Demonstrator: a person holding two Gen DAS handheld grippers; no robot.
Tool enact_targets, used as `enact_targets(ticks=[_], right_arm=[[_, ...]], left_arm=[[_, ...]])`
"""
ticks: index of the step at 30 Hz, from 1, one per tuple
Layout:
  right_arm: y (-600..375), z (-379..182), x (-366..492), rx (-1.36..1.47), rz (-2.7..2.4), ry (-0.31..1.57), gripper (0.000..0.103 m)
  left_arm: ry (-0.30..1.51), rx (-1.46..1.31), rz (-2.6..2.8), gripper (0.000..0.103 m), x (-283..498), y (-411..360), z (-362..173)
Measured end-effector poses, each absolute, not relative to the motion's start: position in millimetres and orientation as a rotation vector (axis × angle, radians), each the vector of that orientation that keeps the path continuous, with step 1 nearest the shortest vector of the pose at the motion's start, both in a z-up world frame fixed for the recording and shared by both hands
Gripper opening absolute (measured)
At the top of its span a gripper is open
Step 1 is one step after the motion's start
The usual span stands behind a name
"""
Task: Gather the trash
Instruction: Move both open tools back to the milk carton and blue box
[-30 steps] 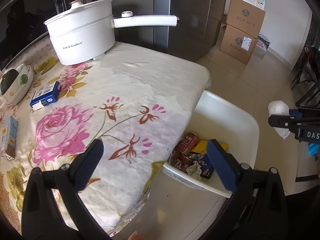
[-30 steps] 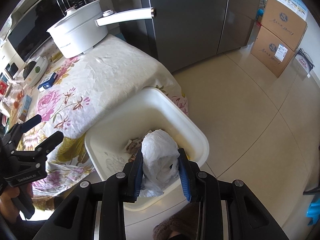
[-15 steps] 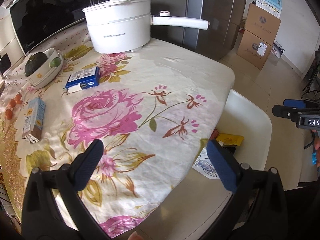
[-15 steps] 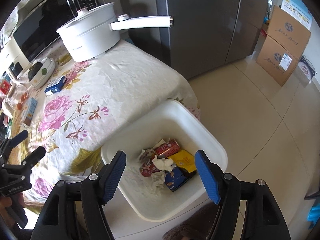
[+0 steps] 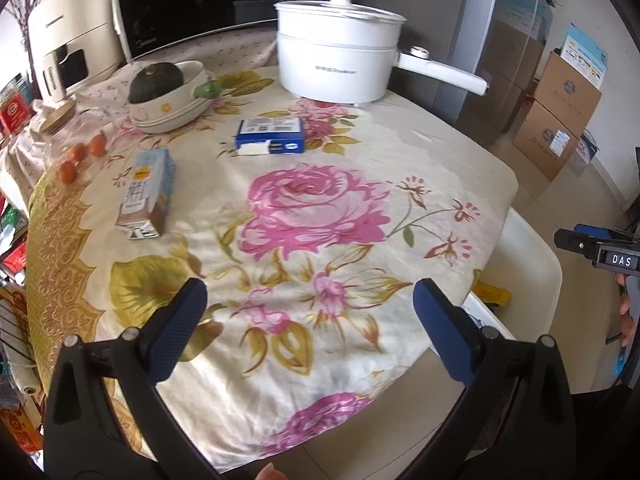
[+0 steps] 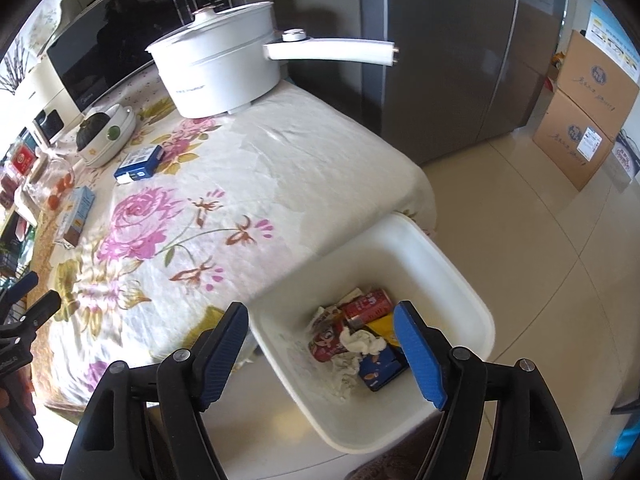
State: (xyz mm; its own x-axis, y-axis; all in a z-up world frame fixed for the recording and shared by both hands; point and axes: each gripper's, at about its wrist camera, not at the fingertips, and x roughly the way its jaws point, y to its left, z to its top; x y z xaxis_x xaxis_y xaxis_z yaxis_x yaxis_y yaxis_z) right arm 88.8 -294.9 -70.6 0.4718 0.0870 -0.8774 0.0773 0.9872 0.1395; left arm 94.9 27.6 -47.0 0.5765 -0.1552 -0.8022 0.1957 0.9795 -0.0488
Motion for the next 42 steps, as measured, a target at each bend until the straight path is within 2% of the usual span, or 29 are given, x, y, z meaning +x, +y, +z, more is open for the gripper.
enact_targets(ticks=[8, 16, 22, 27, 33, 35, 42], right_arm=[[-239.5, -75.2, 107.8, 0.122, 0.103, 1.101, 0.079], [-192.5, -87.8, 171.4, 0.081, 0.227, 1.186, 0.083], [-140.8, -85.2, 226.2, -0.125, 0.363, 1.133, 0.085], [-95.4, -105.1, 267.6, -0.267, 0.494, 1.094, 0.086], [-51.2, -119.5, 301.0, -0.478, 0.644, 0.992, 0.086], [-42.4, -119.6, 311.4, -0.520, 0.681, 0.960, 0.087], [-16.2, -124.8, 346.1, -0.602, 0.787, 0.917, 0.087]], left_arm=[[0.975, -0.068, -0.027, 0.102, 100.6, 109.1, -61.8], [1.000, -0.062, 0.096, 0.102, 146.7, 171.8, -71.8], [1.026, -0.124, 0.035, 0.102, 193.5, 179.4, -94.5], [1.012, -0.167, -0.043, 0.102, 226.7, 173.7, -113.6], [1.003, -0.238, -0.093, 0.093, 249.5, 180.2, -123.4], [1.012, -0.254, -0.105, 0.085, 254.9, 181.3, -126.1], [1.011, -0.207, -0.091, 0.080, 262.1, 176.2, -135.2]])
